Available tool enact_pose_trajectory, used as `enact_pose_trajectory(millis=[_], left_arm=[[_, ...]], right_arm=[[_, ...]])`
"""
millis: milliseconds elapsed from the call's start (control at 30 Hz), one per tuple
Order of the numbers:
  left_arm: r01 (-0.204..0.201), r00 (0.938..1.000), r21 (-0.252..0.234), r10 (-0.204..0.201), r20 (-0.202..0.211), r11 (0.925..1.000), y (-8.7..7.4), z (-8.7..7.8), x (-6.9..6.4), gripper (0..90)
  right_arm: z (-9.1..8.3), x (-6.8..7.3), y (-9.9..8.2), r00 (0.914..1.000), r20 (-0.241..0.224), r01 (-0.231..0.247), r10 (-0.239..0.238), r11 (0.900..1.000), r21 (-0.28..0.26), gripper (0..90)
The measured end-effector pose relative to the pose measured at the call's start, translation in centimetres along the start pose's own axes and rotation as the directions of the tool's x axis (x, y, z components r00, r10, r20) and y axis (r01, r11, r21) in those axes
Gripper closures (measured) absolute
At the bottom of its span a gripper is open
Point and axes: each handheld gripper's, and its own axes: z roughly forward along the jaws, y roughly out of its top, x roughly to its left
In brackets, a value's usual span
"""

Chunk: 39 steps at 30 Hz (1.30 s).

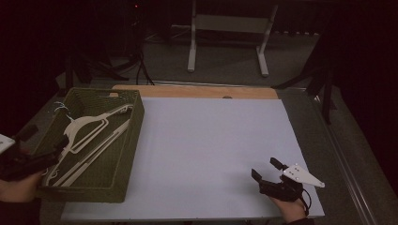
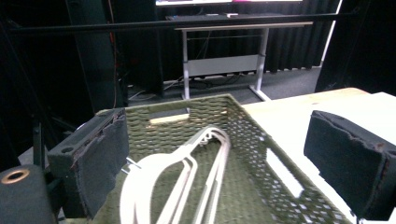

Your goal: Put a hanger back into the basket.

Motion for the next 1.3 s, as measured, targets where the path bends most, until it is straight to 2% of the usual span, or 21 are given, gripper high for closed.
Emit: enact_pose_trajectory(millis=[67, 133, 167, 200, 233, 267, 333, 367, 433, 533, 700, 800, 933, 1000, 1033, 1200, 1233, 1300], left_arm=[[-0.003, 0.9995, -0.002, 0.004, 0.032, 1.0000, -0.1, -0.1, -1.2, 7.7], [-0.003, 0.9995, -0.002, 0.004, 0.032, 1.0000, -0.1, -0.1, -1.2, 7.7], [-0.031, 0.9982, 0.014, 0.030, 0.053, 0.9994, -0.6, 0.1, -3.6, 7.7], [-0.031, 0.9982, 0.014, 0.030, 0.053, 0.9994, -0.6, 0.1, -3.6, 7.0], [-0.009, 0.9961, 0.023, 0.007, 0.088, 0.9997, -1.0, 0.4, -4.7, 4.8], [-0.002, 0.9956, 0.028, -0.001, 0.093, 0.9996, -1.2, 0.6, -5.2, 3.7], [-0.002, 0.9956, 0.028, -0.001, 0.093, 0.9996, -1.2, 0.6, -5.2, 2.9], [0.012, 0.9925, 0.027, -0.016, 0.121, 0.9996, -1.8, 1.0, -6.3, 2.9], [0.027, 0.9898, 0.031, -0.031, 0.139, 0.9991, -2.2, 1.7, -6.9, 2.8], [0.040, 0.9886, 0.033, -0.045, 0.144, 0.9986, -2.4, 2.2, -7.3, 2.3], [0.033, 0.9827, 0.049, -0.042, 0.181, 0.9982, -2.9, 3.2, -8.5, 2.3], [0.024, 0.9818, 0.052, -0.033, 0.187, 0.9984, -3.1, 3.6, -9.1, 2.2], [0.001, 0.9849, 0.049, -0.010, 0.173, 0.9988, -3.4, 4.0, -9.9, 2.2], [0.007, 0.9820, 0.055, -0.017, 0.188, 0.9984, -3.7, 4.3, -10.3, 2.2], [0.009, 0.9826, 0.061, -0.020, 0.185, 0.9981, -3.9, 4.6, -10.5, 2.2], [-0.021, 0.9863, 0.061, 0.011, 0.164, 0.9979, -4.3, 4.9, -11.5, 2.2], [-0.015, 0.9854, 0.056, 0.006, 0.170, 0.9983, -4.3, 4.8, -11.6, 2.1], [0.006, 0.9827, 0.053, -0.016, 0.184, 0.9986, -4.2, 4.6, -11.8, 2.1]], right_arm=[[0.0, 0.0, 0.0, 1.0000, 0.005, 0.002, -0.002, 1.0000, 0.001, 14.0], [0.1, 0.0, 0.0, 1.0000, 0.004, 0.003, -0.003, 1.0000, 0.001, 14.0], [0.1, 0.0, 0.0, 0.9999, 0.010, 0.008, -0.008, 1.0000, 0.000, 13.9], [0.1, 0.0, 0.0, 0.9999, 0.010, 0.008, -0.008, 1.0000, 0.000, 13.9], [0.1, 0.0, 0.0, 0.9998, 0.018, 0.009, -0.009, 1.0000, 0.004, 13.5], [0.1, 0.0, 0.0, 0.9997, 0.022, 0.010, -0.010, 0.9999, 0.005, 13.3], [0.1, -0.1, 0.0, 0.9995, 0.029, 0.011, -0.011, 0.9999, 0.008, 13.3], [0.1, -0.1, 0.0, 0.9992, 0.039, 0.009, -0.009, 0.9999, 0.012, 11.9], [0.0, -0.2, 0.0, 0.9988, 0.048, 0.005, -0.006, 0.9999, 0.010, 11.4], [0.0, -0.3, 0.0, 0.9975, 0.071, -0.001, 0.000, 1.0000, 0.009, 10.7], [-0.1, -0.5, 0.0, 0.9941, 0.108, -0.011, 0.010, 0.9999, 0.008, 10.7], [-0.1, -0.5, 0.0, 0.9925, 0.122, -0.007, 0.006, 0.9999, 0.013, 10.7], [-0.2, -0.7, 0.0, 0.9861, 0.166, -0.005, 0.001, 0.9997, 0.024, 10.7], [-0.2, -0.9, -0.1, 0.9839, 0.178, -0.005, 0.000, 0.9996, 0.027, 10.7], [-0.3, -1.0, -0.1, 0.9824, 0.187, -0.008, 0.002, 0.9995, 0.030, 10.7], [-0.3, -1.3, -0.4, 0.9692, 0.246, -0.003, -0.009, 0.9987, 0.050, 10.7], [-0.3, -1.4, -0.4, 0.9665, 0.257, -0.005, -0.009, 0.9985, 0.055, 10.7], [-0.2, -1.6, -0.6, 0.9557, 0.294, 0.000, -0.019, 0.9981, 0.062, 10.7]])
